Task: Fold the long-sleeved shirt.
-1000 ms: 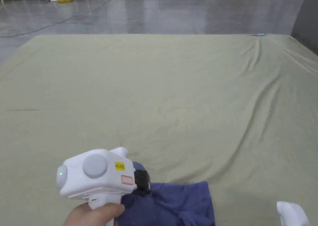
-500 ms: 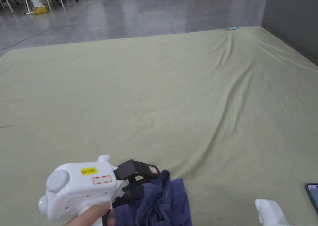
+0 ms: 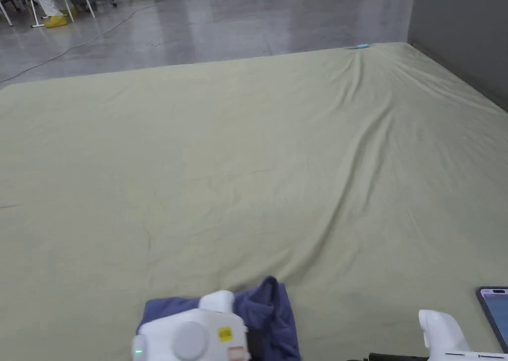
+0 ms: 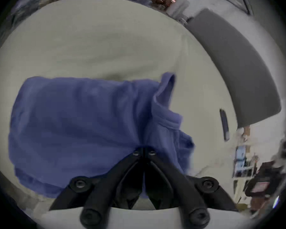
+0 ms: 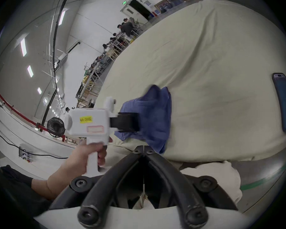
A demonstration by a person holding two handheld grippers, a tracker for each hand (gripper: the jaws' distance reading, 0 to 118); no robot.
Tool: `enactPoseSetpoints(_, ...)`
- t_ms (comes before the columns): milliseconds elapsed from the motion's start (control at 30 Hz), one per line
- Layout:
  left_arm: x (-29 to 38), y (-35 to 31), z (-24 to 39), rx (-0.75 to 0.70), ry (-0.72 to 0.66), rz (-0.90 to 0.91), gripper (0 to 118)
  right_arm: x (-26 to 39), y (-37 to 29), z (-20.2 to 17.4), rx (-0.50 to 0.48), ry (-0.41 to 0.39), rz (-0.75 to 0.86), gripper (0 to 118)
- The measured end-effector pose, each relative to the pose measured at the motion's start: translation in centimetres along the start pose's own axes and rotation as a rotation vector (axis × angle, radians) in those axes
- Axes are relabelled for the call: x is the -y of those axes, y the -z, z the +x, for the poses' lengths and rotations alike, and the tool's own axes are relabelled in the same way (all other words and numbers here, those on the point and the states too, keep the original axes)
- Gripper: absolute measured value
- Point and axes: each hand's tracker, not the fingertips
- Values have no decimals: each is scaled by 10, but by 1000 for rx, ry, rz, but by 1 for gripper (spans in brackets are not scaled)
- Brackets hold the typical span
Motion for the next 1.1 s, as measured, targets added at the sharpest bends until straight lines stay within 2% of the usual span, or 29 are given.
enactPoseSetpoints(67,7,14,29,17,64,-15,0,2,-6,0,28,3,5,0)
enactPoseSetpoints(167,9,24,58,-66,151,-4,0,6,-15,0,76,4,13,0)
enactPoseSetpoints(200,7,26,64,-52,174,-10,0,6,-18,1,88,5,15,0)
enactPoseSetpoints(300,3,26,72,90,113,-80,0,4,-24,2,107,10,26,0)
enactPoseSetpoints(400,5,5,77,252,134,-95,0,-7,-26,-1,116,4,42,0)
enactPoseSetpoints(433,1,-4,73,290,104,-85,0,-11,-24,-3,117,-1,47,0)
enactPoseSetpoints(533,-14,-45,35,336,0,15,0,-32,-12,-15,95,-27,53,0)
enactPoseSetpoints(667,-40,-90,-58,220,-117,165,0,-58,30,-36,39,-117,13,0)
enactPoseSetpoints(767,-41,-125,-116,132,-218,194,0,-73,82,-43,70,-139,-54,0)
enactPoseSetpoints(833,-43,-130,-149,123,-267,171,0,-78,121,-40,129,-130,-111,0)
enactPoseSetpoints(900,-37,-135,-165,116,-260,164,0,-79,161,-32,138,-114,-185,0)
enactPoseSetpoints(967,-30,-136,-166,113,-254,157,0,-77,193,-18,160,-47,-243,0)
enactPoseSetpoints(1033,-26,-134,-170,124,-248,143,0,-72,215,1,227,19,-288,0)
enactPoseSetpoints(1067,-24,-132,-172,129,-249,135,0,-71,217,11,144,79,-266,0)
enactPoseSetpoints(1100,-24,-129,-171,130,-252,127,0,-74,215,14,112,94,-255,0)
